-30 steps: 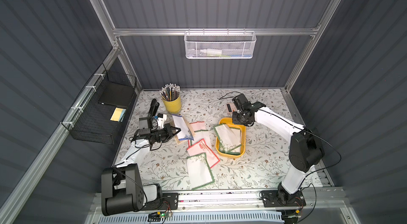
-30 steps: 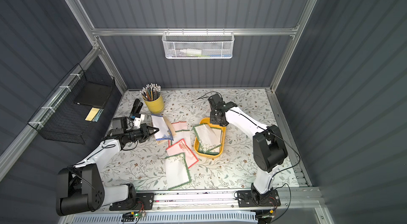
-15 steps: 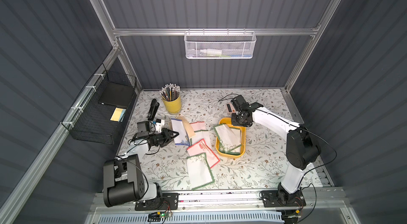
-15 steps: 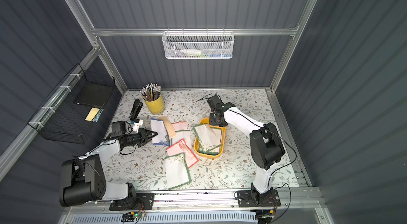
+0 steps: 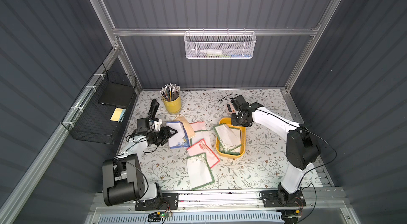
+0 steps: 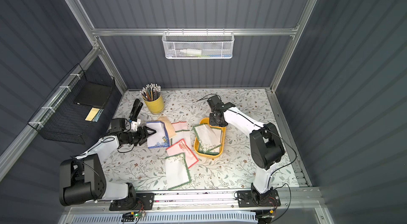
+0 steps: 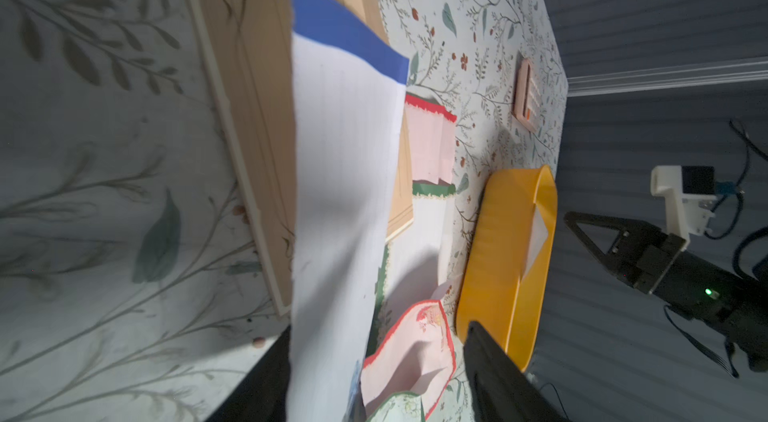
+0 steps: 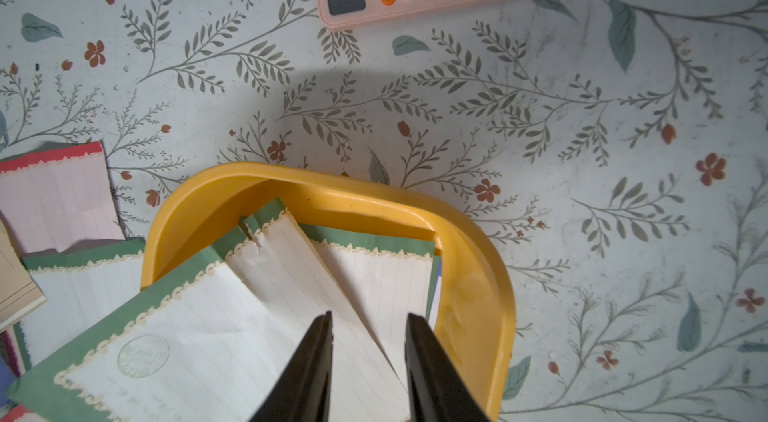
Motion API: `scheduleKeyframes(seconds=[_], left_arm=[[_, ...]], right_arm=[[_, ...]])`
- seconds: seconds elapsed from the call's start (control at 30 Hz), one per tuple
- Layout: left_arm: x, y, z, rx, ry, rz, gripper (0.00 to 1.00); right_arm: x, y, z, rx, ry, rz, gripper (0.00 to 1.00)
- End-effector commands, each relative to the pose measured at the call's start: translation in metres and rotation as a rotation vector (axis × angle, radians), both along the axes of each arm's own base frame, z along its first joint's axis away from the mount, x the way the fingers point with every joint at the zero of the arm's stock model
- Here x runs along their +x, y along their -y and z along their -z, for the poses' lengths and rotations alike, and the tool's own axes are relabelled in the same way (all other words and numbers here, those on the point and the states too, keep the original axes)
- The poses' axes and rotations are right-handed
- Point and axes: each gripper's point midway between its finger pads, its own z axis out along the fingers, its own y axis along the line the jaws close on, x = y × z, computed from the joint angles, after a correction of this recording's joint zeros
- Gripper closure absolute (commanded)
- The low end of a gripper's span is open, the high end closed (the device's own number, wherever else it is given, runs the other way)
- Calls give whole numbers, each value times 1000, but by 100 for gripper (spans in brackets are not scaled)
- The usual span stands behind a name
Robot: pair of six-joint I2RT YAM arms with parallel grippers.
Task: Take out the stationery paper from the storage box
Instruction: Place the stationery paper at the center of the board.
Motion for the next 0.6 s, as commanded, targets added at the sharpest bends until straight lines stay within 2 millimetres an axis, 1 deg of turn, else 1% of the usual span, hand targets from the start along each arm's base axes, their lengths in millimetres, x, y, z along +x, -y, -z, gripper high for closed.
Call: scheduleKeyframes(seconds=[0.0, 0.07, 0.17, 0.23, 0.27, 0.3, 0.33, 0.37, 0.43, 0.47, 0.53, 0.57], left_arm=[[1, -27, -2, 151, -59, -73, 32], [2, -38, -4, 207, -87, -106, 28], [-1, -60, -1, 333, -145, -149, 27], [-4, -82, -3, 458, -177, -190, 27], [-4, -92, -7, 511, -179, -215, 28], [-2, -103, -18, 566, -164, -253, 29], [3, -110, -33, 597, -120, -287, 30], [12, -113, -51, 601, -57, -317, 31], [25, -98, -85, 517, 86, -316, 37], [29, -89, -97, 465, 140, -310, 40], [34, -60, -113, 308, 242, -264, 45], [35, -48, -115, 255, 269, -238, 46]], right_arm=[[-5, 1, -1, -1, -8, -5, 65], [-4, 1, -1, 2, -6, -6, 65], [-4, -1, -1, 10, -7, -10, 65], [-3, -2, -1, 10, -8, -10, 65], [-3, -2, -1, 11, -6, -12, 65], [-3, -2, -2, 9, -5, -10, 65], [-3, -1, -2, 9, -2, -8, 65], [-3, -1, -3, 9, -1, -5, 65], [-2, 0, -5, 12, 6, 4, 65], [-2, 0, -6, 14, 7, 8, 65], [-1, 0, -10, 21, 21, 17, 65], [0, 0, -13, 26, 30, 23, 65]])
